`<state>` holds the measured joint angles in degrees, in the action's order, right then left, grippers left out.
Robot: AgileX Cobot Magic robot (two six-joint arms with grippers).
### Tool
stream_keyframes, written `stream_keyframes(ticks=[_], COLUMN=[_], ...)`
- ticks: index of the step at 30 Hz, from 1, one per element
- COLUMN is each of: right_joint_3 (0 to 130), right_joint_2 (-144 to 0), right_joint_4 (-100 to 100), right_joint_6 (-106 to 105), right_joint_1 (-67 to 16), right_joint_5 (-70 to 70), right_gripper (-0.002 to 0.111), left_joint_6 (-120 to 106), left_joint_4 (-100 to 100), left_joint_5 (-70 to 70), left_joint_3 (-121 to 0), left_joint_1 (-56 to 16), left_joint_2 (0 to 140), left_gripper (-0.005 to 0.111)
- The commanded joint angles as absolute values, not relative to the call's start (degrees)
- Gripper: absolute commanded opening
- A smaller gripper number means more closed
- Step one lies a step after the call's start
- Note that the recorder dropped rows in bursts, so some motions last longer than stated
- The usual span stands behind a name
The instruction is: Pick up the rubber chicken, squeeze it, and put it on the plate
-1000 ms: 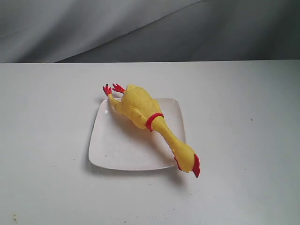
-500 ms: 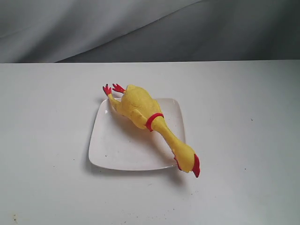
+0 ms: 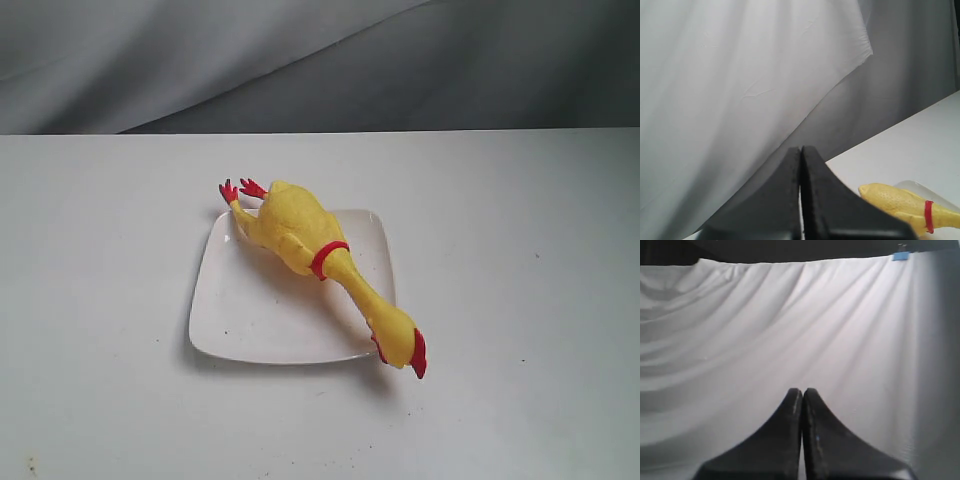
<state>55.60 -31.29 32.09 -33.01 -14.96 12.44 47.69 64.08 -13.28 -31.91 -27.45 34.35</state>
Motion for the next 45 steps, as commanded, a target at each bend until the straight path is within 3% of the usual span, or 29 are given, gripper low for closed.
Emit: stream_keyframes(ticks=[1, 13, 20, 27, 37, 45], right_joint_3=[49.86, 35.76, 31.86, 24.09, 5.25, 0.00], right_joint_2=[-23.88, -7.73, -4.92, -4.20, -4.16, -0.34], right_joint_4=[25.13, 22.03, 7.03, 3.20, 2.10, 2.10], right_joint_6=[-26.88, -16.59, -1.36, -1.28, -0.87, -0.74], right_joint_1=[-7.04, 4.48, 4.70, 4.70, 4.70, 4.70], right_joint_5=[14.79, 14.48, 18.35, 20.38, 11.90, 13.71], right_gripper=[0.000, 0.000, 0.000, 0.000, 0.000, 0.000], left_joint_6=[47.88, 47.88, 47.88, 47.88, 47.88, 47.88], left_joint_4=[63.52, 63.52, 63.52, 63.52, 63.52, 63.52], left_joint_5=[-13.38, -13.38, -13.38, -13.38, -13.38, -13.38], left_joint_3=[-31.67, -31.67, -31.67, -31.67, -31.67, -31.67], left_joint_1=[-27.59, -27.59, -27.59, -27.59, -27.59, -27.59], left_joint_2=[33.96, 33.96, 33.96, 33.96, 33.96, 33.96], left_gripper=[0.001, 0.001, 0.001, 0.001, 0.001, 0.001])
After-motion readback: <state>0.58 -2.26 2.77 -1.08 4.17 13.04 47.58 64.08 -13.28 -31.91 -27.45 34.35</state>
